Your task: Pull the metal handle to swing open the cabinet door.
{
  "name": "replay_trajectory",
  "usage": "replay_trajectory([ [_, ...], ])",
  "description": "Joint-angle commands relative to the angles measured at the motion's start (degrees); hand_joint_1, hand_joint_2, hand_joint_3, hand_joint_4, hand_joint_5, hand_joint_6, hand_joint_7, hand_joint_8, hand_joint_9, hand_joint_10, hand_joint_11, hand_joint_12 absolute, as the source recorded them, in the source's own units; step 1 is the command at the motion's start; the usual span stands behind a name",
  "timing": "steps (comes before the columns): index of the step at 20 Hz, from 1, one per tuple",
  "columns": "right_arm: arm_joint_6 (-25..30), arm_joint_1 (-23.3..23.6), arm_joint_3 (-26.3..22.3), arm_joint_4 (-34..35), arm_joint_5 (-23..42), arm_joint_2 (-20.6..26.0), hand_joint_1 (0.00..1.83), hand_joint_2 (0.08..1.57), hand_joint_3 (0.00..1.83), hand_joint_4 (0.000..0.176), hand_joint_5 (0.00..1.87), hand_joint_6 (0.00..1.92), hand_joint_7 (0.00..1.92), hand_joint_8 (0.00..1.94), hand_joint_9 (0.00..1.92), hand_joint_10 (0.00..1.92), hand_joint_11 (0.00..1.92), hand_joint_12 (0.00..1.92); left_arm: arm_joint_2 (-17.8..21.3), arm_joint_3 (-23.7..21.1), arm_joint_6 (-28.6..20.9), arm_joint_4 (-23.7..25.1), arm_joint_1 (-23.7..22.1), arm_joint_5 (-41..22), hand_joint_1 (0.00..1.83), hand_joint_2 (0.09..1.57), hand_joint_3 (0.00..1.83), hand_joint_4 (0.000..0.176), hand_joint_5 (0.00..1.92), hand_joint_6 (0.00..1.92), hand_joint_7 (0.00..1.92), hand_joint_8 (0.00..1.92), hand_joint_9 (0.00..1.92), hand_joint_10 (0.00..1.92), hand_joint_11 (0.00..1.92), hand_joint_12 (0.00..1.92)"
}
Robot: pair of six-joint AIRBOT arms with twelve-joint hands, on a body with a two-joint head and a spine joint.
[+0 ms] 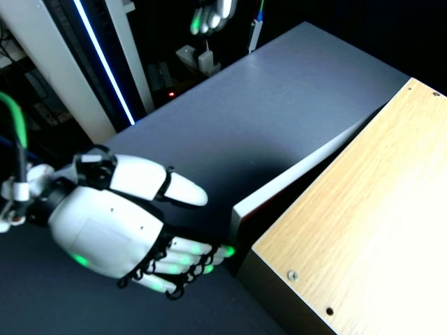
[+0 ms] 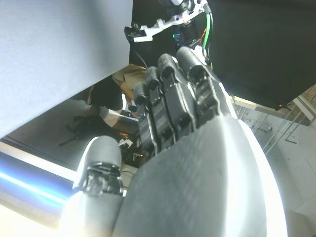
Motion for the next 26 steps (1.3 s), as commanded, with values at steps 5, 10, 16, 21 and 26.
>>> replay_trajectory([
  [5, 0.61, 0.07, 0.40, 0.77, -6.32, -0.51, 0.00, 1.57, 0.08, 0.000, 0.38, 0.01, 0.40, 0.01, 0.36, 0.01, 0.00, 0.95, 0.37, -0.02, 0.51, -5.57, -0.55, -1.40, 0.00, 1.57, 0.08, 0.000, 0.41, 0.00, 0.41, 0.00, 0.38, 0.00, 0.01, 0.80],
  [10, 0.62, 0.07, 0.62, 1.10, -3.05, -0.27, 0.00, 1.57, 0.08, 0.000, 0.38, 0.00, 0.40, 0.00, 0.36, 0.00, 0.00, 0.95, 0.37, -0.02, 0.51, -5.57, -0.55, -1.40, 0.00, 1.57, 0.08, 0.000, 0.40, 0.00, 0.41, 0.00, 0.38, 0.00, 0.01, 0.80],
  [16, 0.62, 0.09, 1.19, 1.30, 3.25, -0.02, 0.00, 1.57, 0.08, 0.000, 0.38, 0.00, 0.40, 0.00, 0.36, 0.00, 0.00, 0.95, 0.37, -0.02, 0.51, -5.57, -0.55, -1.40, 0.00, 1.57, 0.08, 0.000, 0.40, 0.00, 0.41, 0.00, 0.37, 0.00, 0.01, 0.80],
  [21, 0.62, 0.15, 1.60, 1.30, 8.58, 0.18, 0.00, 1.57, 0.08, 0.000, 0.38, 0.00, 0.40, 0.00, 0.37, 0.00, 0.00, 0.95, 0.37, -0.02, 0.51, -5.57, -0.55, -1.40, 0.00, 1.57, 0.08, 0.000, 0.41, 0.00, 0.41, 0.00, 0.38, 0.00, 0.02, 0.80],
  [26, 0.62, 0.61, 1.57, 1.30, 14.81, 0.63, 0.00, 1.57, 0.08, 0.000, 0.39, 0.00, 0.41, 0.00, 0.37, 0.00, 0.00, 0.96, 0.37, -0.02, 0.51, -5.57, -0.55, -1.40, 0.00, 1.57, 0.08, 0.000, 0.39, 0.00, 0.40, 0.00, 0.37, 0.00, 0.01, 0.80],
])
